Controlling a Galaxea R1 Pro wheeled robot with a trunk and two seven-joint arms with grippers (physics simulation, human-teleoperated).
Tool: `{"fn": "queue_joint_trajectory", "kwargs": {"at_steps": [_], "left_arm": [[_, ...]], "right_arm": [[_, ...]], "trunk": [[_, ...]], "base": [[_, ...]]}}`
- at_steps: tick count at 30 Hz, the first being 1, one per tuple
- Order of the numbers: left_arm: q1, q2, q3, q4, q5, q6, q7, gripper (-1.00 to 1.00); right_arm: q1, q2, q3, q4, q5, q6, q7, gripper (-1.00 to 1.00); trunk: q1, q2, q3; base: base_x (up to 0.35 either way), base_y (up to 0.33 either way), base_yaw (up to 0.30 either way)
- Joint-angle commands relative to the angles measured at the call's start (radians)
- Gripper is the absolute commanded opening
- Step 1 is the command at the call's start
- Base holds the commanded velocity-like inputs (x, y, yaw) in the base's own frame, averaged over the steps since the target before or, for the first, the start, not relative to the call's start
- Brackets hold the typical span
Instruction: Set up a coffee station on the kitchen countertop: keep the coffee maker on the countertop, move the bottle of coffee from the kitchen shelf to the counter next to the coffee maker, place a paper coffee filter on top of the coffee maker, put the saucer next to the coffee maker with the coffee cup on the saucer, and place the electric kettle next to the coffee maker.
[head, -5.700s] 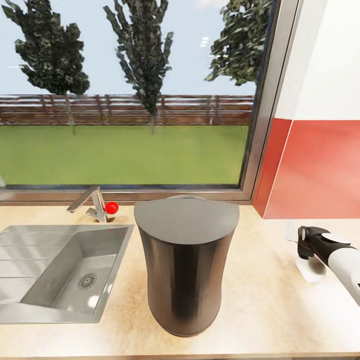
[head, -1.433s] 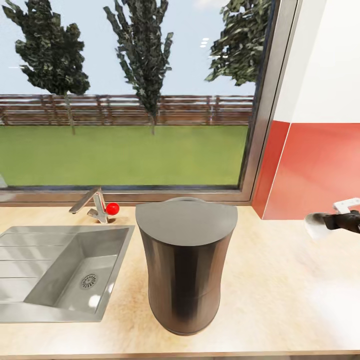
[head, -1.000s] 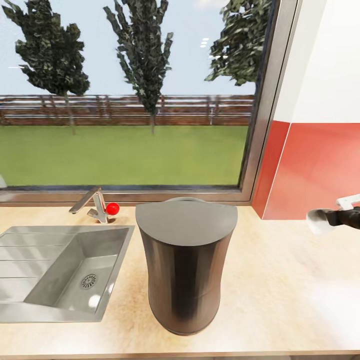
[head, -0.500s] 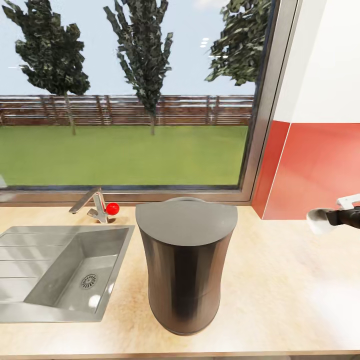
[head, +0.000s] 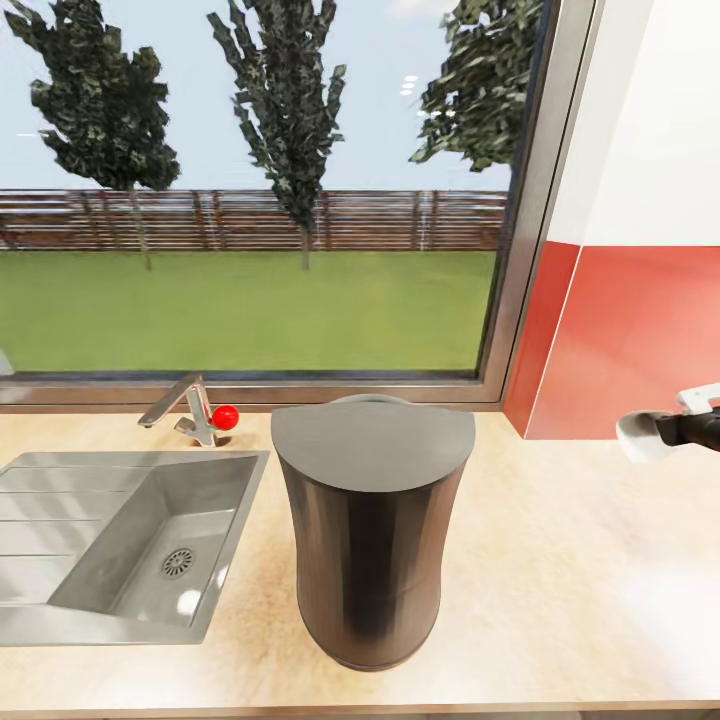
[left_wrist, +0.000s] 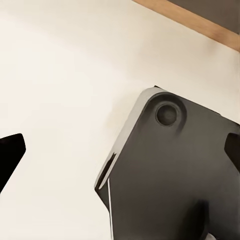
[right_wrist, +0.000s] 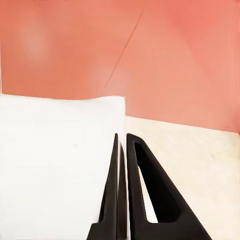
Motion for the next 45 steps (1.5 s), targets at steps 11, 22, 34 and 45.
{"fn": "queue_joint_trajectory", "kwargs": {"at_steps": [11,22,34,45], "left_arm": [[0.0,0.002,-0.003,-0.002,0.004,0.004,-0.007,1.0],[0.0,0.002,-0.003,-0.003,0.001,0.005,-0.008,1.0],[0.0,0.0,-0.003,-0.003,0.002,0.005,-0.008,1.0],[0.0,0.0,-0.003,-0.003,0.002,0.007,-0.008,1.0]], "right_arm": [[-0.001,0.003,-0.006,-0.051,0.002,0.041,0.015,-1.0],[-0.001,0.004,-0.005,-0.056,0.002,0.055,0.011,-1.0],[-0.001,0.013,-0.005,-0.056,0.002,0.071,0.01,-1.0],[-0.001,0.034,-0.004,-0.055,0.007,0.074,0.01,-1.0]], "trunk": [[0.001,-0.002,-0.002],[0.001,-0.002,-0.002],[0.001,-0.002,-0.002],[0.001,-0.002,-0.002]], "base": [[-0.07,0.0,0.0],[-0.321,0.0,0.0],[-0.33,0.0,0.0],[-0.33,-0.039,0.0]]}}
